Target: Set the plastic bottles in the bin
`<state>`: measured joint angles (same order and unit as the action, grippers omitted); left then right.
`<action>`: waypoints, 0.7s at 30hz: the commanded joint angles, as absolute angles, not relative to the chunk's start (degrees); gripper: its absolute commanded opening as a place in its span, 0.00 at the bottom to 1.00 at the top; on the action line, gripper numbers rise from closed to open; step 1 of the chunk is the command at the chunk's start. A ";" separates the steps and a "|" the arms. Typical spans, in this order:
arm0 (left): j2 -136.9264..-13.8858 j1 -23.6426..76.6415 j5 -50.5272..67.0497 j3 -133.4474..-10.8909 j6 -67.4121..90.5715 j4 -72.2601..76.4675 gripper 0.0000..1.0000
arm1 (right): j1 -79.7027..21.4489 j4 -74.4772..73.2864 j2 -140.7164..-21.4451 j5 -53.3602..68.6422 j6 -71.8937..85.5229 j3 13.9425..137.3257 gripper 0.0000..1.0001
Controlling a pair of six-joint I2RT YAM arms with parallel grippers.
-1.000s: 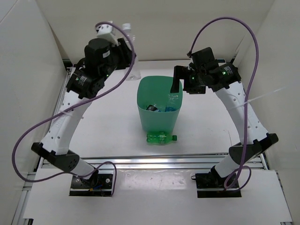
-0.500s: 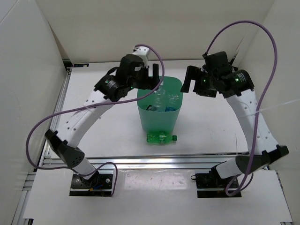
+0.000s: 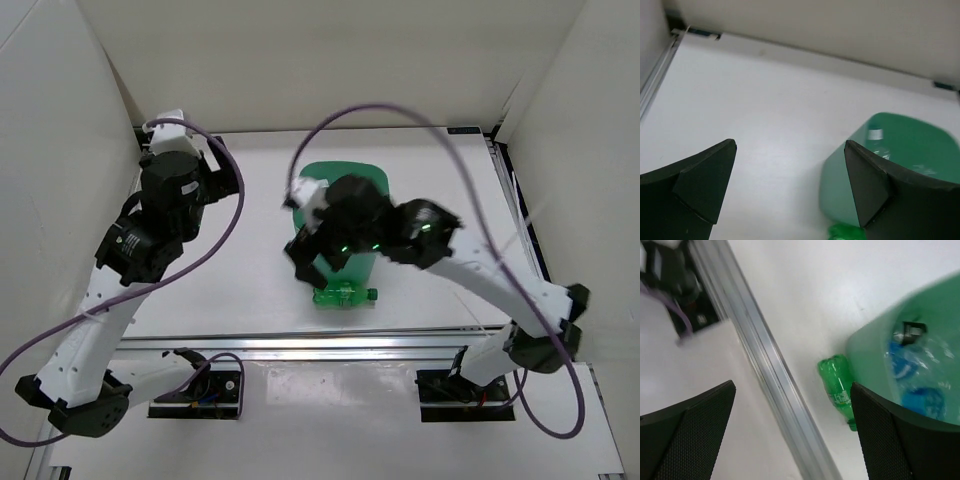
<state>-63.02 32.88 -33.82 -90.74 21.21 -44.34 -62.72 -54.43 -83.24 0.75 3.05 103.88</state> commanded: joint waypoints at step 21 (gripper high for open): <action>-58.97 27.16 -39.73 -82.09 38.40 -63.54 1.00 | -72.52 -27.53 -100.47 -32.78 -7.47 66.64 0.92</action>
